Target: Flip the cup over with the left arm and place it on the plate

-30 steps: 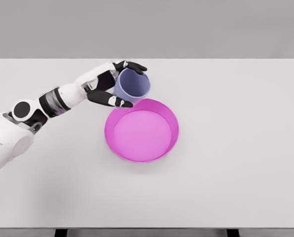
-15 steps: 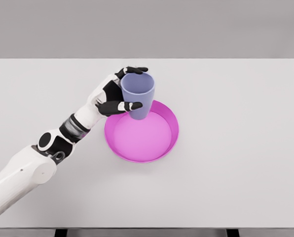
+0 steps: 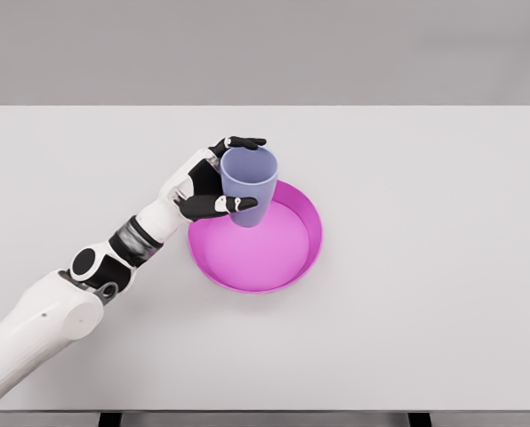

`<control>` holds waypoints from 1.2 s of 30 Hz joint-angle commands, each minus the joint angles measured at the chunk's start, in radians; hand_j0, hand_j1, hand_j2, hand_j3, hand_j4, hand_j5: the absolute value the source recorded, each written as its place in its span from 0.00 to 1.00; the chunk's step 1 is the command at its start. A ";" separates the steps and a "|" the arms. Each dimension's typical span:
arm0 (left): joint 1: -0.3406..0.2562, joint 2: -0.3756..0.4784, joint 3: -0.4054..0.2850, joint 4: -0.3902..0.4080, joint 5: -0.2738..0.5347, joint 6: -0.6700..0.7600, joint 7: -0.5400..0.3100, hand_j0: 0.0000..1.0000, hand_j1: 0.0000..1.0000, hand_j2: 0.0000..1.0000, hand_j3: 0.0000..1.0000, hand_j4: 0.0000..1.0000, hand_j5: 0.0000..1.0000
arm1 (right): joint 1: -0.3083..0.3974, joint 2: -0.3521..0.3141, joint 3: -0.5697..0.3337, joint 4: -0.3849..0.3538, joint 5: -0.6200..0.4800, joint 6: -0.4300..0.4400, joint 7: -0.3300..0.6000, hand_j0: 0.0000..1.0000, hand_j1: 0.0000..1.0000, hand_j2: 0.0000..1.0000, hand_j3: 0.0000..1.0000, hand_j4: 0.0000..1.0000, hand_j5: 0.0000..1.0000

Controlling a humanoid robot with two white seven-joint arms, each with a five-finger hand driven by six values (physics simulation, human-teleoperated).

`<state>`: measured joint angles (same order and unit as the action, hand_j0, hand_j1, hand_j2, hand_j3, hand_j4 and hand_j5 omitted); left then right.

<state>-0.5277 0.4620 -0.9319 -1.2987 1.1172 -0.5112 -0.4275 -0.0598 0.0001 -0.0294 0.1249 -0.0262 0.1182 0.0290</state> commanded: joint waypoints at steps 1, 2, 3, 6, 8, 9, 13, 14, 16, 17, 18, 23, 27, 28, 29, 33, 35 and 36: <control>0.000 -0.006 0.001 0.025 0.007 0.005 0.001 0.53 0.53 0.53 0.53 0.53 0.53 | 0.000 0.000 0.000 -0.001 0.000 0.000 0.000 1.00 1.00 1.00 1.00 1.00 1.00; -0.002 -0.006 0.001 0.025 0.006 0.008 0.003 0.53 0.53 0.53 0.53 0.53 0.53 | 0.000 0.000 0.000 0.001 0.000 0.000 0.000 1.00 1.00 1.00 1.00 1.00 1.00; -0.002 -0.006 0.001 0.027 0.006 0.008 0.003 0.53 0.53 0.53 0.53 0.53 0.53 | 0.000 0.000 0.000 -0.001 0.000 0.000 0.000 1.00 1.00 1.00 1.00 1.00 1.00; 0.002 -0.022 -0.002 0.047 0.004 0.016 0.003 0.54 0.54 0.54 0.54 0.54 0.54 | 0.000 0.000 0.000 0.001 0.000 0.000 0.000 1.00 1.00 1.00 1.00 1.00 1.00; 0.002 -0.023 -0.005 0.047 0.003 0.025 0.003 0.54 0.54 0.54 0.54 0.54 0.54 | 0.000 0.000 0.000 -0.001 0.000 0.000 0.000 1.00 1.00 1.00 1.00 1.00 1.00; 0.002 -0.040 -0.007 0.050 0.001 0.031 0.003 0.54 0.54 0.54 0.54 0.54 0.54 | 0.000 0.000 0.000 -0.001 0.000 0.000 0.000 1.00 1.00 1.00 1.00 1.00 1.00; 0.008 -0.043 -0.004 0.062 0.001 0.060 0.003 0.55 0.55 0.55 0.55 0.55 0.55 | 0.000 0.000 0.000 -0.001 0.000 0.000 0.000 1.00 1.00 1.00 1.00 1.00 1.00; 0.008 -0.043 -0.007 0.065 -0.002 0.062 0.003 0.55 0.55 0.55 0.55 0.55 0.55 | 0.000 0.000 0.000 -0.001 0.000 0.000 0.000 1.00 1.00 1.00 1.00 1.00 1.00; 0.009 -0.065 -0.013 0.105 -0.010 0.063 0.003 0.55 0.55 0.55 0.55 0.55 0.55 | 0.000 0.000 0.000 -0.001 0.000 0.000 0.000 1.00 1.00 1.00 1.00 1.00 1.00; 0.009 -0.063 -0.007 0.104 -0.010 0.063 0.001 0.55 0.55 0.55 0.55 0.55 0.55 | 0.000 0.000 0.000 0.001 0.000 0.000 0.000 1.00 1.00 1.00 1.00 1.00 1.00; 0.009 -0.063 -0.005 0.102 -0.010 0.063 0.001 0.55 0.55 0.55 0.55 0.55 0.55 | 0.000 0.000 0.000 0.001 0.000 0.000 0.000 1.00 1.00 1.00 1.00 1.00 1.00; 0.009 -0.063 -0.002 0.098 -0.014 0.062 0.001 0.89 0.89 0.89 0.89 0.89 0.89 | 0.000 0.000 0.000 -0.001 0.000 0.000 0.000 1.00 1.00 1.00 1.00 1.00 1.00; 0.009 -0.063 -0.002 0.096 -0.014 0.062 0.001 1.00 1.00 1.00 1.00 1.00 1.00 | 0.000 0.000 0.000 0.001 0.000 0.001 0.000 1.00 1.00 1.00 1.00 1.00 1.00; 0.009 -0.063 -0.002 0.098 -0.014 0.062 0.001 1.00 1.00 1.00 1.00 1.00 1.00 | 0.000 0.000 0.000 0.001 0.000 0.001 0.000 1.00 1.00 1.00 1.00 1.00 1.00; 0.009 -0.063 -0.002 0.098 -0.014 0.062 0.001 1.00 1.00 1.00 1.00 1.00 1.00 | 0.000 0.000 0.000 -0.001 0.000 0.000 0.000 1.00 1.00 1.00 1.00 1.00 1.00; 0.012 -0.063 -0.002 0.098 -0.013 0.062 0.001 1.00 1.00 1.00 1.00 1.00 1.00 | 0.000 0.000 0.000 0.001 0.000 0.000 0.000 1.00 1.00 1.00 1.00 1.00 1.00; 0.015 -0.063 -0.002 0.098 -0.013 0.062 0.001 1.00 1.00 1.00 1.00 1.00 1.00 | 0.000 0.000 0.000 -0.001 0.000 0.000 0.000 1.00 1.00 1.00 1.00 1.00 1.00; 0.018 -0.062 0.001 0.096 -0.011 0.062 0.001 1.00 1.00 1.00 1.00 1.00 1.00 | 0.000 0.000 0.000 -0.001 0.000 0.000 0.000 1.00 1.00 1.00 1.00 1.00 1.00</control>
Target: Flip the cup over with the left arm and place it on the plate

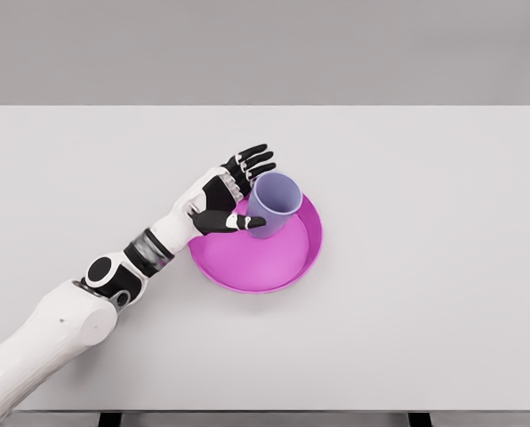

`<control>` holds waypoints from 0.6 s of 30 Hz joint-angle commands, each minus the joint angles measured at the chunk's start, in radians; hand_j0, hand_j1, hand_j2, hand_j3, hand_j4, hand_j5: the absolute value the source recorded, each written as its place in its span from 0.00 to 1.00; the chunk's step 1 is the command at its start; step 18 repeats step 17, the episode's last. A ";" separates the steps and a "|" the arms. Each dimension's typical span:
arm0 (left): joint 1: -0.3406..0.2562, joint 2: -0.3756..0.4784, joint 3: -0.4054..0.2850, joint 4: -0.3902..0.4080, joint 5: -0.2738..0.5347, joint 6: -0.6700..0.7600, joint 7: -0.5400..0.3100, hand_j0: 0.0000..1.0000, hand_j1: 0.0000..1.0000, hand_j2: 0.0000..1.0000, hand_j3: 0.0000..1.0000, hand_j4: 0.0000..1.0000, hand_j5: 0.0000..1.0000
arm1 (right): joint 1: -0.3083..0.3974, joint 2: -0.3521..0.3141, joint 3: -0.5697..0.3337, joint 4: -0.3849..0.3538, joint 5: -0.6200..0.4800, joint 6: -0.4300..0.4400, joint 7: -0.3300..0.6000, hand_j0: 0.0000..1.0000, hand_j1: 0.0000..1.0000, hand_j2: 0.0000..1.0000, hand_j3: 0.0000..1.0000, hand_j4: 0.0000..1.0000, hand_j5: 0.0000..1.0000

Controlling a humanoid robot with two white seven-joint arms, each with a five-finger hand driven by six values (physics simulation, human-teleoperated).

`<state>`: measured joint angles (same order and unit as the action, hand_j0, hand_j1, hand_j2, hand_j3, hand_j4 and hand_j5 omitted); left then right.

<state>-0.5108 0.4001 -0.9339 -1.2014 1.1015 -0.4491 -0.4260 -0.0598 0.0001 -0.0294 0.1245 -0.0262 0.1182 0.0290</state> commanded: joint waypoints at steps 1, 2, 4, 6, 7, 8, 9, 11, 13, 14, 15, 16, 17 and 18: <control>0.000 0.008 0.004 -0.003 0.006 -0.002 0.000 1.00 1.00 1.00 1.00 1.00 1.00 | 0.000 0.000 0.000 0.001 0.000 0.000 0.000 1.00 1.00 1.00 1.00 1.00 1.00; -0.002 0.014 0.021 -0.003 0.006 -0.002 0.000 1.00 1.00 1.00 1.00 1.00 1.00 | 0.000 0.000 0.000 0.001 0.000 0.000 0.000 1.00 1.00 1.00 1.00 1.00 1.00; -0.005 0.042 0.047 0.000 0.008 -0.002 0.000 1.00 1.00 1.00 1.00 1.00 1.00 | 0.000 0.000 0.000 0.001 0.000 0.000 0.000 1.00 1.00 1.00 1.00 1.00 1.00; -0.011 0.109 0.070 -0.043 0.024 0.000 -0.002 1.00 1.00 1.00 1.00 1.00 1.00 | 0.000 0.000 0.000 0.001 0.000 0.000 0.000 1.00 1.00 1.00 1.00 1.00 1.00; -0.015 0.177 0.069 -0.078 0.066 0.001 -0.002 1.00 1.00 1.00 1.00 1.00 1.00 | 0.000 0.000 0.000 0.000 0.000 0.000 0.000 1.00 1.00 1.00 1.00 1.00 1.00; -0.032 0.250 0.063 -0.102 0.080 0.000 -0.008 1.00 1.00 1.00 1.00 1.00 1.00 | 0.000 0.000 0.000 0.000 0.000 0.001 0.000 1.00 1.00 1.00 1.00 1.00 1.00; -0.063 0.348 0.050 -0.118 0.035 0.000 -0.014 1.00 1.00 1.00 1.00 1.00 1.00 | 0.000 0.000 -0.001 0.000 0.000 0.000 0.000 1.00 1.00 1.00 1.00 1.00 1.00; -0.083 0.387 0.063 -0.121 -0.261 -0.005 -0.003 1.00 1.00 1.00 1.00 1.00 1.00 | 0.000 0.000 0.000 0.001 0.000 0.000 0.000 1.00 1.00 1.00 1.00 1.00 1.00; -0.123 0.496 0.069 -0.142 -0.434 -0.031 0.006 1.00 1.00 1.00 1.00 1.00 1.00 | 0.000 0.000 0.000 0.001 0.000 0.000 0.000 1.00 1.00 1.00 1.00 1.00 1.00; -0.130 0.542 0.069 -0.161 -0.471 -0.033 0.000 1.00 1.00 1.00 1.00 1.00 1.00 | 0.000 0.000 0.000 0.000 0.000 0.000 0.000 1.00 1.00 1.00 1.00 1.00 1.00; -0.137 0.572 0.084 -0.162 -0.537 -0.040 -0.007 1.00 1.00 1.00 1.00 1.00 1.00 | 0.000 0.000 0.000 0.000 0.000 0.000 0.000 1.00 1.00 1.00 1.00 1.00 1.00; -0.133 0.579 0.089 -0.161 -0.540 -0.057 -0.011 1.00 1.00 1.00 1.00 1.00 1.00 | 0.000 0.000 0.000 0.001 0.000 0.000 0.000 1.00 1.00 1.00 1.00 1.00 1.00; -0.132 0.579 0.089 -0.161 -0.540 -0.062 -0.011 1.00 1.00 1.00 1.00 1.00 1.00 | 0.000 0.000 0.000 0.000 0.000 0.000 0.000 1.00 1.00 1.00 1.00 1.00 1.00; -0.132 0.579 0.089 -0.161 -0.540 -0.062 -0.011 1.00 1.00 1.00 1.00 1.00 1.00 | 0.000 0.000 0.000 0.000 0.000 0.000 0.000 1.00 1.00 1.00 1.00 1.00 1.00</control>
